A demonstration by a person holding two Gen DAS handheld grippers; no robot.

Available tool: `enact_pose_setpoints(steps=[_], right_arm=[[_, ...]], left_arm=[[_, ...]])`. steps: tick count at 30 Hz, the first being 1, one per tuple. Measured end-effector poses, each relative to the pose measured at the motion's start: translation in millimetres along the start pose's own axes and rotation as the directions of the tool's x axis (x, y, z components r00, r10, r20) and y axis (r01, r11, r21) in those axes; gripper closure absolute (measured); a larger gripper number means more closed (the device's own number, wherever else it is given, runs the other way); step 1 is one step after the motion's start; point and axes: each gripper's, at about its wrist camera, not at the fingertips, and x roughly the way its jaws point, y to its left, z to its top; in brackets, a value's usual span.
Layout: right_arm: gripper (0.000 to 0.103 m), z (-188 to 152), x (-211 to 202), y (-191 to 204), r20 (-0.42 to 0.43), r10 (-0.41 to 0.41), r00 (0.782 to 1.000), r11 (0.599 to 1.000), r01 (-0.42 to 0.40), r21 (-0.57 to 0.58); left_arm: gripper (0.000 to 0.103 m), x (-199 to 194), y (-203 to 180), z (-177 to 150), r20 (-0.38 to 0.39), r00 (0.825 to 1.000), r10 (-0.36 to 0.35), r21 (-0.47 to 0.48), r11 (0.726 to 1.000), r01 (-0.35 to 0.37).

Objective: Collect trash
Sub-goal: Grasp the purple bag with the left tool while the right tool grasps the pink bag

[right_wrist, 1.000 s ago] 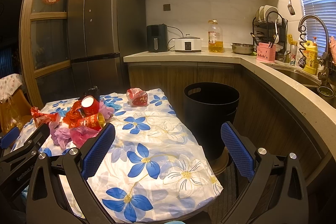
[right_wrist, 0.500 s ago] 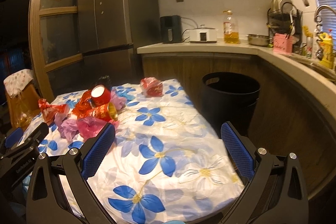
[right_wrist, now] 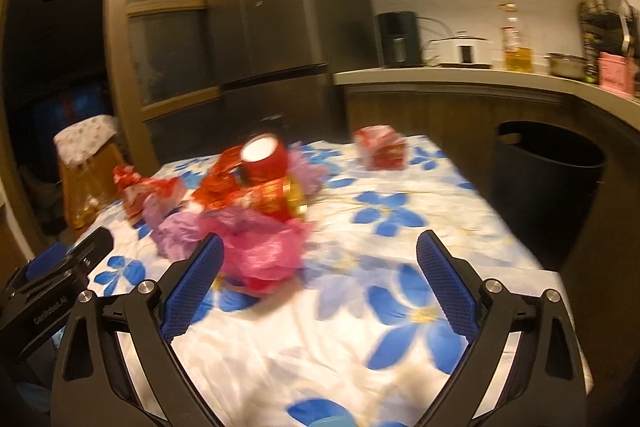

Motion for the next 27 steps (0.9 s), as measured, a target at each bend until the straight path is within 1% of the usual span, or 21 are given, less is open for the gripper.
enact_pose_setpoints(steps=[5, 8, 10, 11, 15, 18, 19, 20, 21, 24, 26, 27], right_arm=[[0.013, -1.8, 34.8, 14.5, -0.04, 0.037, 0.999, 0.999, -0.037, -0.015], [0.026, -3.4, 51.5, 22.3, -0.062, 0.045, 0.997, 0.998, -0.047, -0.03], [0.031, -5.3, 59.9, 23.9, -0.079, 0.055, 0.995, 0.998, -0.057, -0.027], [0.037, -6.3, 63.4, 24.7, -0.089, 0.056, 0.994, 0.998, -0.058, -0.028], [0.056, -12.5, 73.9, 26.5, -0.113, 0.063, 0.992, 0.997, -0.068, -0.04], [0.077, -15.9, 76.0, 27.3, -0.122, 0.066, 0.99, 0.996, -0.073, -0.057], [0.08, -16.3, 75.7, 27.1, -0.121, 0.067, 0.99, 0.995, -0.075, -0.059], [0.088, -16.7, 74.4, 26.8, -0.117, 0.067, 0.991, 0.995, -0.075, -0.062], [0.091, -16.2, 73.6, 26.6, -0.113, 0.065, 0.991, 0.995, -0.073, -0.065], [0.093, -13.5, 67.2, 22.8, -0.096, 0.066, 0.993, 0.996, -0.072, -0.056], [0.093, -10.9, 63.2, 18.6, -0.09, 0.065, 0.994, 0.997, -0.069, -0.043], [0.093, -9.3, 59.2, 15.2, -0.082, 0.063, 0.995, 0.997, -0.066, -0.036]], left_arm=[[0.006, 17.5, 7.9, 3.2, -0.004, 1.0, 0.017, -0.012, 1.0, -0.017], [0.006, 26.5, 10.7, 5.5, 0.001, 1.0, 0.024, -0.018, 1.0, -0.024], [0.006, 31.5, 10.8, 6.5, 0.004, 1.0, 0.029, -0.018, 0.999, -0.028], [0.006, 33.7, 10.7, 6.7, 0.004, 1.0, 0.03, -0.018, 0.999, -0.03], [0.006, 43.0, 10.2, 6.9, 0.002, 0.999, 0.035, -0.021, 0.999, -0.035], [0.006, 50.2, 8.0, 6.5, -0.009, 0.999, 0.037, -0.018, 0.999, -0.037], [0.006, 53.2, 7.2, 6.5, -0.015, 0.999, 0.035, -0.019, 0.999, -0.036], [0.006, 55.3, 6.4, 6.5, -0.02, 0.999, 0.035, -0.02, 0.999, -0.035], [0.007, 58.3, 5.1, 6.2, -0.025, 0.999, 0.036, -0.021, 0.999, -0.037], [0.009, 68.9, 0.2, 6.9, -0.035, 0.998, 0.044, -0.014, 0.999, -0.044], [0.017, 77.7, -3.0, 7.4, -0.046, 0.998, 0.049, -0.01, 0.999, -0.049], [0.019, 81.2, -4.5, 7.1, -0.052, 0.997, 0.053, -0.008, 0.999, -0.053]])
